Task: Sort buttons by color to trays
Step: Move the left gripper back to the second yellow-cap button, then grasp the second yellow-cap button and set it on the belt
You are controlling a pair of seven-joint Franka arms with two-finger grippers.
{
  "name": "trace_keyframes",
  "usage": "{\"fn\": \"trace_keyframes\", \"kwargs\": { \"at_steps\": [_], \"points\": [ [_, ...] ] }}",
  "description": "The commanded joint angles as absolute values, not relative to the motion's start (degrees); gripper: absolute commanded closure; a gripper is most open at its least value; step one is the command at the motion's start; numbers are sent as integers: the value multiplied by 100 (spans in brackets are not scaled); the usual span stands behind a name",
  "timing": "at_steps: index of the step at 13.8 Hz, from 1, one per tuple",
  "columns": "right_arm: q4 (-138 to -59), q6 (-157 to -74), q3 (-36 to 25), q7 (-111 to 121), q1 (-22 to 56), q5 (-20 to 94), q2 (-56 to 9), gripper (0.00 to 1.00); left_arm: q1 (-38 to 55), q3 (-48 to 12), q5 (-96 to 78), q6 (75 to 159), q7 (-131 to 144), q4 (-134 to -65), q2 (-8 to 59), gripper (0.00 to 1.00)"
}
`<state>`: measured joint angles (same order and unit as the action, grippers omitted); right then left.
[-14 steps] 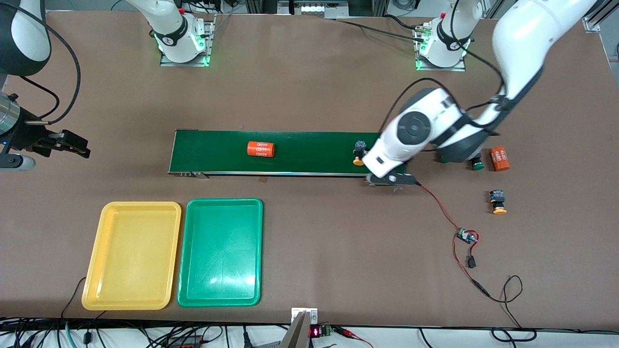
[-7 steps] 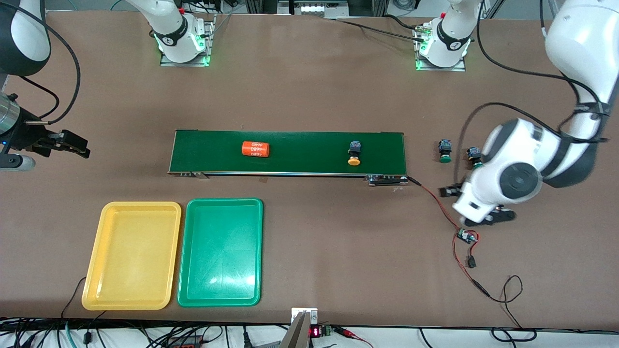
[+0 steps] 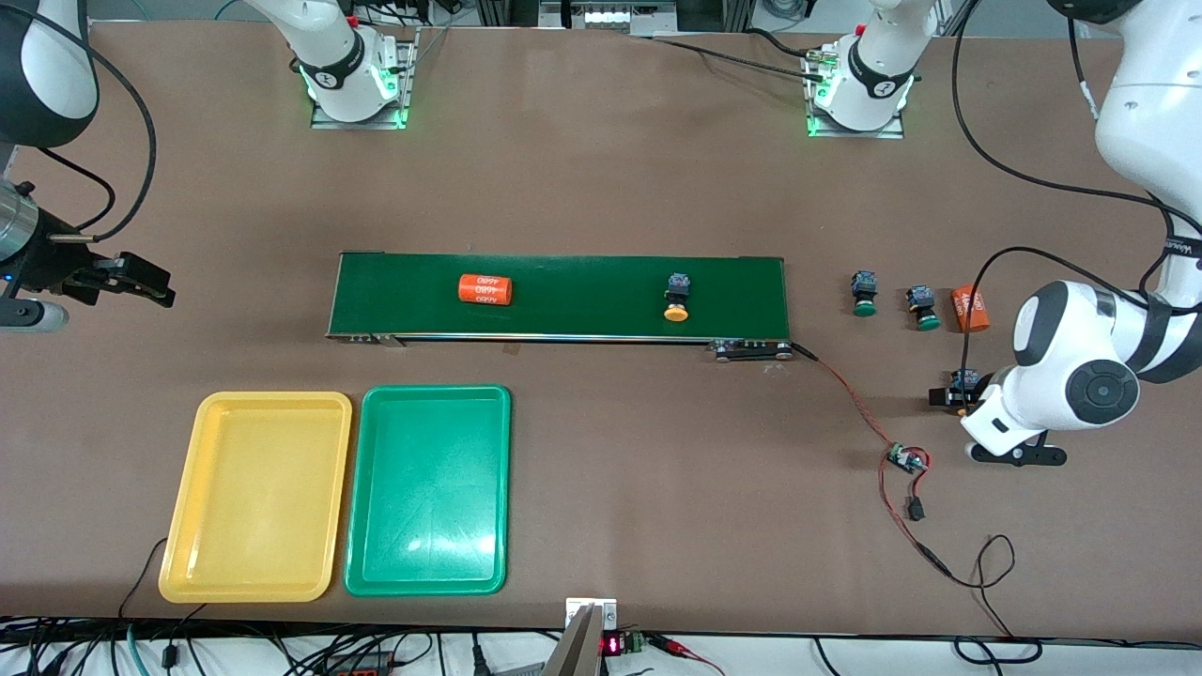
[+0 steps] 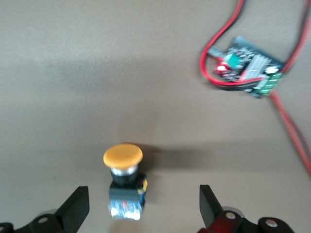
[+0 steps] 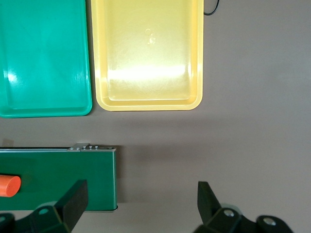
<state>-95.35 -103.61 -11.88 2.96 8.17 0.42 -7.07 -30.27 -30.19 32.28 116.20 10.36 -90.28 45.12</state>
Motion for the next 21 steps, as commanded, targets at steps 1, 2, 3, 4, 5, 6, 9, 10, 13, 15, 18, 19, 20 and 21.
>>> {"fn": "trace_keyframes", "kwargs": {
  "at_steps": [1, 2, 3, 4, 5, 6, 9, 10, 13, 15, 18, 19, 20, 21],
  "points": [
    [-9466, -10362, -1151, 272, 773, 141, -738, 0, -3322, -3067, 3384, 11970, 861, -9359, 4579, 0],
    [-9466, -10362, -1151, 272, 773, 141, -738, 0, -3340, -3067, 3384, 11979, 861, -9473, 4588, 0],
    [-9466, -10362, -1151, 272, 773, 141, -738, 0, -3392, -3067, 3384, 11979, 861, -9527, 4614, 0],
    [-9466, -10362, -1151, 272, 773, 141, -730, 0, -3471, -3067, 3384, 11979, 861, -9588, 4632, 5],
    [-9466, -10362, -1151, 272, 773, 141, -738, 0, -3489, -3067, 3384, 11945, 809, -9615, 4632, 30],
    [-9466, -10362, -1151, 272, 773, 132, -738, 0, -3489, -3076, 3375, 11910, 774, -9615, 4623, 53],
    [-9466, -10362, -1151, 272, 773, 132, -738, 0, -3489, -3155, 3358, 11665, 651, -9537, 4536, 79],
    [-9466, -10362, -1151, 272, 765, 132, -730, 0, -3481, -3251, 3297, 11402, 633, -9510, 4422, 84],
    [-9466, -10354, -1151, 272, 765, 132, -730, 0, -3498, -4128, 3287, 10559, 633, -9378, 4289, 83],
    [-9466, -10354, -1160, 272, 765, 132, -738, 0, -3437, -4866, 3243, 9873, 782, -9325, 4306, 82],
    [-9466, -10354, -1160, 272, 756, 132, -738, 0, -3122, -5335, 2630, 9729, 1658, -9491, 4342, 80],
    [-9466, -10354, -1160, 272, 756, 132, -738, 0, -2911, -5335, 2541, 9747, 1792, -9518, 4350, 80],
    [-9466, -10354, -1160, 272, 756, 132, -738, 0, -2718, -5335, 2488, 9747, 1967, -9562, 4394, 80],
    [-9466, -10345, -1160, 272, 756, 132, -738, 0, -2638, -5335, 2487, 9808, 2134, -9667, 4403, 78]
  ]
}}
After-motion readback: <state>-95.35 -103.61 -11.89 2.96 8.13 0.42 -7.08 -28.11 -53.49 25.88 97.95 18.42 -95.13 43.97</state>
